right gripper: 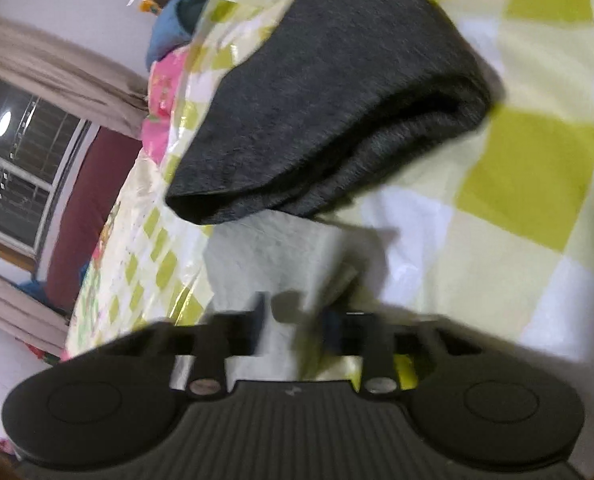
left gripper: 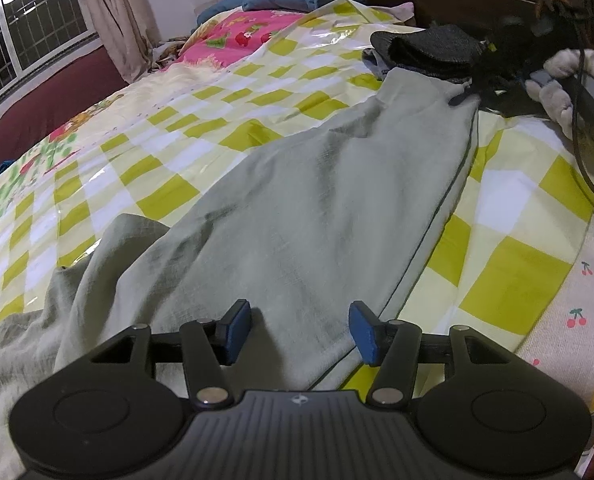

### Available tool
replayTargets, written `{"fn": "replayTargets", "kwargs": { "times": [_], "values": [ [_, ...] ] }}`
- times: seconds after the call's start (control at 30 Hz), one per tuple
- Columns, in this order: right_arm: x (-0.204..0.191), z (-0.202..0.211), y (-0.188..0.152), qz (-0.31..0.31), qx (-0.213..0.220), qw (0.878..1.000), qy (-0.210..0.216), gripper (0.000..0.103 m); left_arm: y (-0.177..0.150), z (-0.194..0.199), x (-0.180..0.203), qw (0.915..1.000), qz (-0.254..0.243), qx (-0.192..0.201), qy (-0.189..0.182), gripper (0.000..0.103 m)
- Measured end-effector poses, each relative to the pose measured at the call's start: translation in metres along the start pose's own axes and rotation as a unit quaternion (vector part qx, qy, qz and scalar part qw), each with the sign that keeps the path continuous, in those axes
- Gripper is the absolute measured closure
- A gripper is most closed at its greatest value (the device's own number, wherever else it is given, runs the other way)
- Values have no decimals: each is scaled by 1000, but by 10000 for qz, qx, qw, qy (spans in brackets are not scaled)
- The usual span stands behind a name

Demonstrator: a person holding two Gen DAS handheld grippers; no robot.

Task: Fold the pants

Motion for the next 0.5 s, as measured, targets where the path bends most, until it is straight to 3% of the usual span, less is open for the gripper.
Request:
{"fn": "replayTargets", "kwargs": {
  "times": [0.13, 0.2, 0.27, 0.43, 0.5],
  "values": [
    [16, 3, 0, -480, -177, 9976, 462, 99, 1, 8, -3, 9998, 22, 76, 162, 35],
    [15, 19, 5, -584, 13, 9950, 810, 99, 0, 13, -8, 9997, 144, 99, 180, 35],
    [13, 34, 13, -487, 288, 9947, 864, 100, -3, 15, -13, 9993, 340, 69, 143, 35],
    [23, 50, 14, -202, 545, 9975, 410, 99, -6, 30, -14, 9981, 472, 303, 273, 35],
    [31, 53, 9, 4, 636, 9980, 47, 99, -13, 31, -24, 9971, 613, 228, 384, 35]
  ]
}}
Point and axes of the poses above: each gripper's, at about its wrist camera, not at the fingertips, and z roughly against the way its jaws point, x to its right, y to its top, the point moved 3 cm from there along -z, roughly the way its jaws point, and after that the axes turned 15 degrees about -y, right-handed, at the moved point
